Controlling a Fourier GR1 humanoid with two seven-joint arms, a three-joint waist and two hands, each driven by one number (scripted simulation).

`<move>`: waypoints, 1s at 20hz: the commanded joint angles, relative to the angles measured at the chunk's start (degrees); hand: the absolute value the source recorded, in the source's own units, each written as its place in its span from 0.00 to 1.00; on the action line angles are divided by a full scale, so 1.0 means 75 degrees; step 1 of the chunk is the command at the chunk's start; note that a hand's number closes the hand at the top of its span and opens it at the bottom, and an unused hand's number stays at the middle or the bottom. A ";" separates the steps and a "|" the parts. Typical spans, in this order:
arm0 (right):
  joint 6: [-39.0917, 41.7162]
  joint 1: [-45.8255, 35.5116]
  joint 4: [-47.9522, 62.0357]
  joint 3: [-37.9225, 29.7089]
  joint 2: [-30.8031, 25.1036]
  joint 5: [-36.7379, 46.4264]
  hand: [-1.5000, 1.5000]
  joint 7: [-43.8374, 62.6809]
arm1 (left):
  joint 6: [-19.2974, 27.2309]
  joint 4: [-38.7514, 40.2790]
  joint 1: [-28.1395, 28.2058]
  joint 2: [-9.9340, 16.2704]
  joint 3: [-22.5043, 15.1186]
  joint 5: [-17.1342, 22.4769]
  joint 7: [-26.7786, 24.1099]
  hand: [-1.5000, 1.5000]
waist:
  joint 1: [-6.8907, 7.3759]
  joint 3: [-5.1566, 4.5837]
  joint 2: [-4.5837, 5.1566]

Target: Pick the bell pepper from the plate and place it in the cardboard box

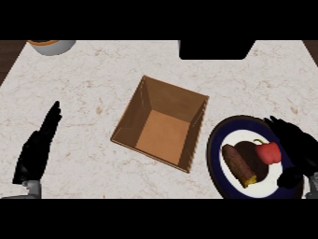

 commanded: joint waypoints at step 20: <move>-0.1727 -0.0479 0.0985 -0.0463 0.0454 0.1784 1.00 -0.1074 | -0.0455 -0.0137 0.0063 -0.0034 0.0366 -0.0059 0.0049 0.50 | 0.0022 0.0000 -0.0002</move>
